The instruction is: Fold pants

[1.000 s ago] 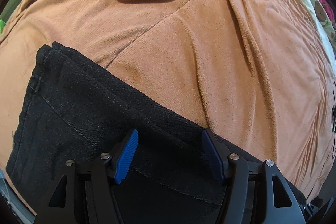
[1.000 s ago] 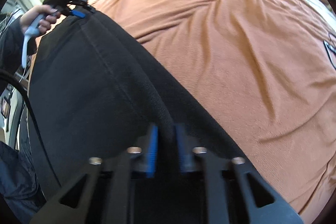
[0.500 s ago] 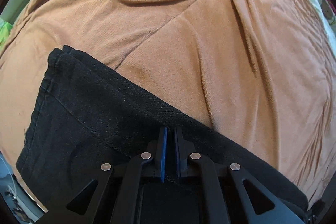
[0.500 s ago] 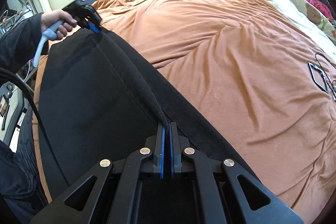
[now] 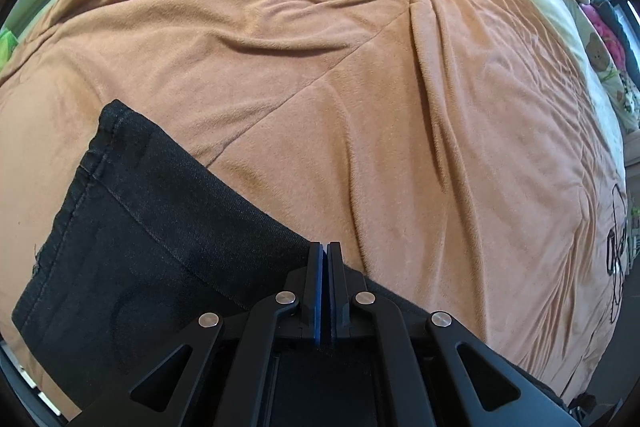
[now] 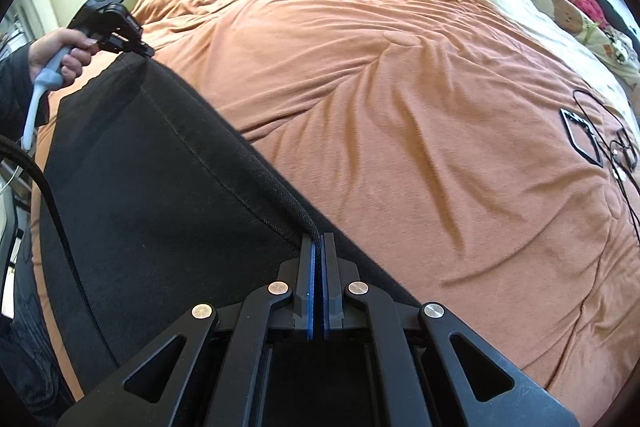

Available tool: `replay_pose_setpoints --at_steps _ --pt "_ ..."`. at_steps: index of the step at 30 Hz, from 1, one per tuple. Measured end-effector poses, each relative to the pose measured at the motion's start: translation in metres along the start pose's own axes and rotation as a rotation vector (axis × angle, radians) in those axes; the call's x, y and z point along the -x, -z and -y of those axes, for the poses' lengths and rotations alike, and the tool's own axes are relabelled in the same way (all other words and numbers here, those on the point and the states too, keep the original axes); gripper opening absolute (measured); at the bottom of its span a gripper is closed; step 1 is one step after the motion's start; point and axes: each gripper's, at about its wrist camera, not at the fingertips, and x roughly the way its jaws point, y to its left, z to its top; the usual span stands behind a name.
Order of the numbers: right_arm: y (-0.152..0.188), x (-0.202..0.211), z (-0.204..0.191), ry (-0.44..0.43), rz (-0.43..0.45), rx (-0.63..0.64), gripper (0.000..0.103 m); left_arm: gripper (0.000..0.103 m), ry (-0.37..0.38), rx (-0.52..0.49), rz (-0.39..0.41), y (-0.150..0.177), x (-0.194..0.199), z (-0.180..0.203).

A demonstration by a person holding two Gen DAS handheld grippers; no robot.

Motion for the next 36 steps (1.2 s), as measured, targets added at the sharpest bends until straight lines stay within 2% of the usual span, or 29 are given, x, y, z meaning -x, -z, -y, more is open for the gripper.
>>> replay_pose_setpoints --at_steps 3,7,9,10,13,14,15,16,17,19,25,30,33,36 --pt "-0.003 -0.007 0.002 0.005 -0.016 -0.014 0.0 0.002 -0.012 0.003 -0.015 -0.002 -0.016 0.004" --pt "-0.002 -0.038 0.006 0.028 -0.077 -0.049 0.0 0.004 -0.007 0.014 -0.033 -0.004 -0.035 -0.002" --pt "0.0 -0.052 0.006 0.052 -0.106 -0.069 0.002 0.009 0.012 0.007 -0.028 -0.003 -0.034 -0.003" --pt "0.0 -0.051 0.006 0.055 -0.099 -0.081 0.007 0.011 0.022 -0.003 -0.028 -0.002 -0.032 -0.003" --pt "-0.001 -0.045 0.006 0.066 -0.098 -0.128 0.016 0.034 0.043 -0.044 -0.023 0.001 -0.021 -0.003" --pt "-0.001 -0.041 0.007 0.066 -0.093 -0.136 0.019 0.047 0.047 -0.056 -0.012 0.001 -0.017 -0.004" --pt "0.0 -0.037 0.007 0.067 -0.088 -0.144 0.021 0.055 0.053 -0.07 0.004 0.002 -0.011 -0.005" --pt "0.001 -0.033 0.007 0.067 -0.087 -0.153 0.027 0.056 0.06 -0.079 0.02 0.004 -0.005 -0.008" --pt "0.003 -0.026 0.005 0.069 -0.081 -0.164 0.035 0.057 0.062 -0.087 0.032 0.005 0.0 -0.01" --pt "0.005 -0.014 0.003 0.076 -0.061 -0.17 0.039 0.057 0.075 -0.101 0.043 0.008 0.009 -0.016" --pt "0.026 0.026 -0.009 0.08 -0.025 -0.203 0.039 0.057 0.113 -0.129 0.08 0.034 0.031 -0.044" --pt "0.043 0.051 -0.015 0.076 -0.008 -0.257 0.039 0.057 0.115 -0.137 0.148 0.057 0.05 -0.061" --pt "0.053 0.068 -0.023 0.073 0.008 -0.28 0.039 0.057 0.142 -0.124 0.186 0.072 0.059 -0.074" --pt "0.063 0.08 -0.028 0.061 0.028 -0.315 0.039 0.057 0.129 -0.133 0.221 0.09 0.066 -0.087"
